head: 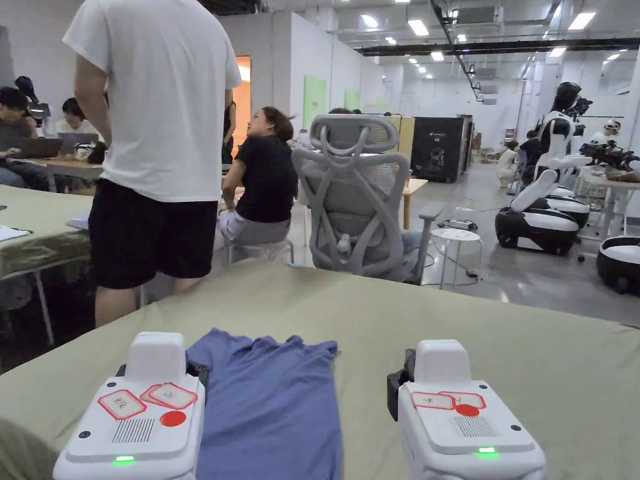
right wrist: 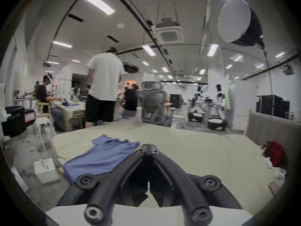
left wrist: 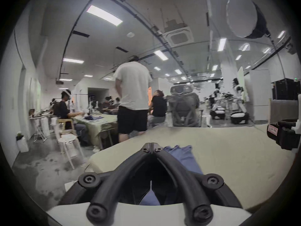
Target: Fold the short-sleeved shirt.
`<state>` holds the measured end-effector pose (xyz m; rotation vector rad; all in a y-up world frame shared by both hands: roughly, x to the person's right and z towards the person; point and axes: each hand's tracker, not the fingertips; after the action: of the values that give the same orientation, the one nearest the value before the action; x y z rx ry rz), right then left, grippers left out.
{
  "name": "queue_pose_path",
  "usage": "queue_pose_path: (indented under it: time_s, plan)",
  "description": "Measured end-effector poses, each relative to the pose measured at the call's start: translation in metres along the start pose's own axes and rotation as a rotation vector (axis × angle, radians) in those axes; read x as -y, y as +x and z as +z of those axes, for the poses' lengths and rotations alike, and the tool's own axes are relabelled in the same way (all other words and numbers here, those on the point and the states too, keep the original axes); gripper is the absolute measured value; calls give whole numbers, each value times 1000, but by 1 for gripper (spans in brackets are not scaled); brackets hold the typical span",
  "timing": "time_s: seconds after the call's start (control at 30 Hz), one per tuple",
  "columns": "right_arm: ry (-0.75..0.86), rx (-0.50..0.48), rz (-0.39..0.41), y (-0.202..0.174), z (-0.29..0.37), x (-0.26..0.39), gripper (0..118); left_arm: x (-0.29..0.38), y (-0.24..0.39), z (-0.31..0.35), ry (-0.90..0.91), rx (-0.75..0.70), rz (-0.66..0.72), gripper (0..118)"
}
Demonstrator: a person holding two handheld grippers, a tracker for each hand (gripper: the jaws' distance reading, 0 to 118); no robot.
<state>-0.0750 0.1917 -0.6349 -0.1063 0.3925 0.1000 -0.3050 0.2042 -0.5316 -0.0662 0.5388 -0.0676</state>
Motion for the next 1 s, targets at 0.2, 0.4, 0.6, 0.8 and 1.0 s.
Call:
queue_pose_path:
  time_s: [0.2,0.4,0.6,0.8,1.0]
  plan:
    - [-55,-48,-11,-5,-41,8,1,21,12,-49,-147,79,-35,0]
    - [-111,-80,42,13,-89,20,1,44,66,-182,-457,281,-22,0]
    - [-161,-103,84,31,-151,37,1,69,138,-328,-641,390,-125,0]
    - [-219,-123,125,48,-201,59,1,97,190,-431,-711,433,-154,11]
    - [-279,-116,80,67,-229,86,1,143,215,-484,-755,419,-199,105]
